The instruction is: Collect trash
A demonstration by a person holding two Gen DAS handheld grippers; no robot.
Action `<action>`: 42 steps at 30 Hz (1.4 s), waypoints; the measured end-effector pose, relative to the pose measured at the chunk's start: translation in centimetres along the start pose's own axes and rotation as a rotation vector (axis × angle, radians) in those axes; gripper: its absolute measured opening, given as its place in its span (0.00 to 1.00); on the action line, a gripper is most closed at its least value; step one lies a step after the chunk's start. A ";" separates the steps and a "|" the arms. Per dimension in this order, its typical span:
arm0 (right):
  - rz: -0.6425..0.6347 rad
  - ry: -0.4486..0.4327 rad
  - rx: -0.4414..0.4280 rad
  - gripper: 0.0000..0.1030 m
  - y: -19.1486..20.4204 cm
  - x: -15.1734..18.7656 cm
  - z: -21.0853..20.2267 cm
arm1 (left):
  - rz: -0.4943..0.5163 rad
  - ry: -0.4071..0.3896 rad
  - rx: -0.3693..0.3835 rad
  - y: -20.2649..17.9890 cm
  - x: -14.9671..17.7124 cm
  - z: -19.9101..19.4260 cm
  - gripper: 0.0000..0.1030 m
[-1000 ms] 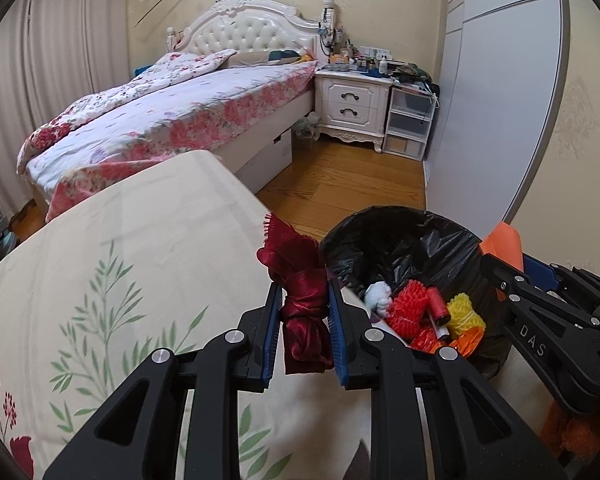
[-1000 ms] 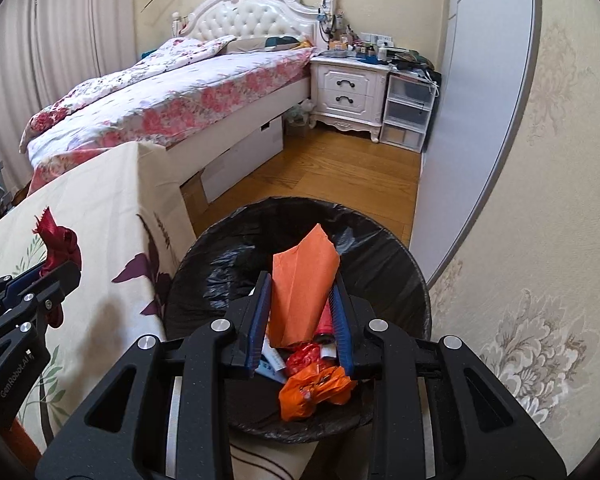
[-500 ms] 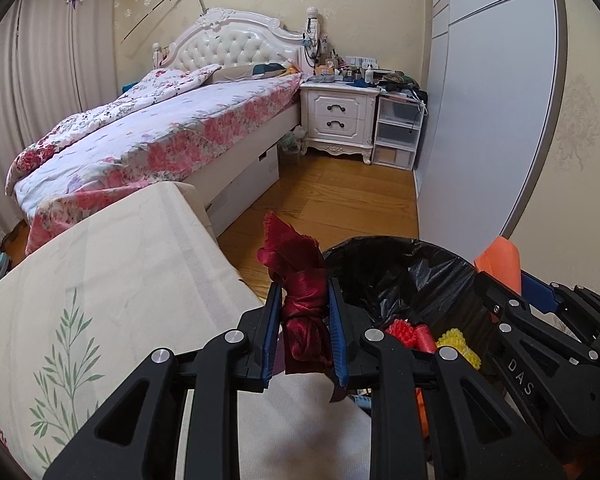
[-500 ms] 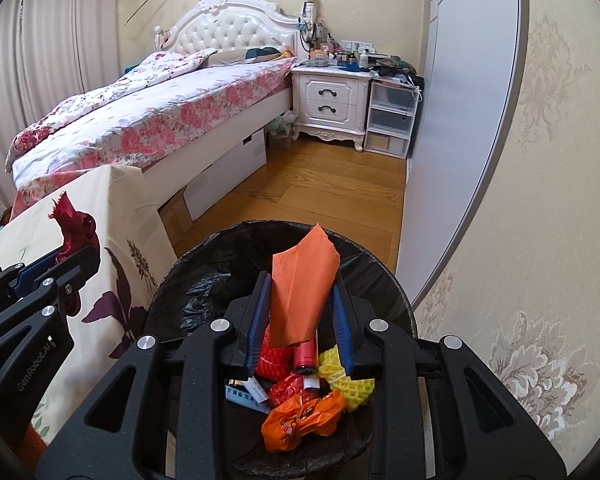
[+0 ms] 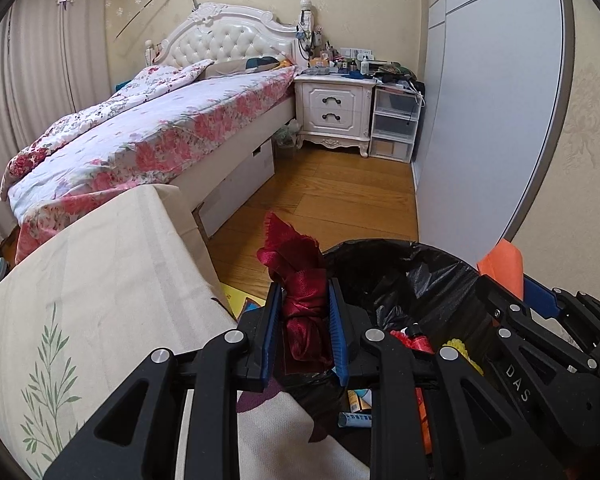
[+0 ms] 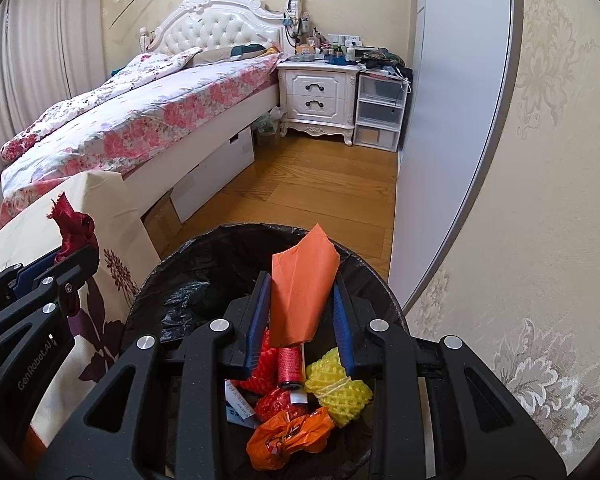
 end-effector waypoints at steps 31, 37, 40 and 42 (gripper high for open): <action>0.022 -0.018 0.051 0.69 -1.3 -0.5 0.9 | -0.021 0.003 -0.029 0.4 -0.6 0.8 0.75; 0.025 -0.022 0.053 0.74 -1.5 -0.5 0.6 | -0.034 -0.001 -0.038 1.0 -0.3 0.3 0.76; 0.020 -0.023 0.050 0.74 -1.3 -0.3 0.3 | -0.035 -0.004 -0.045 1.3 -0.1 -0.1 0.76; 0.018 -0.022 0.047 0.74 -1.2 0.0 0.0 | -0.033 -0.005 -0.057 1.4 0.1 -0.4 0.76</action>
Point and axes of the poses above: each gripper's, at about its wrist camera, not at the fingertips, and z roughly the way its jaws point, y to its left, x to its underside, the point moved 6 cm from there along z, roughly the way its jaws point, and after that the axes turned 8 degrees about z, right-handed, at the moved point
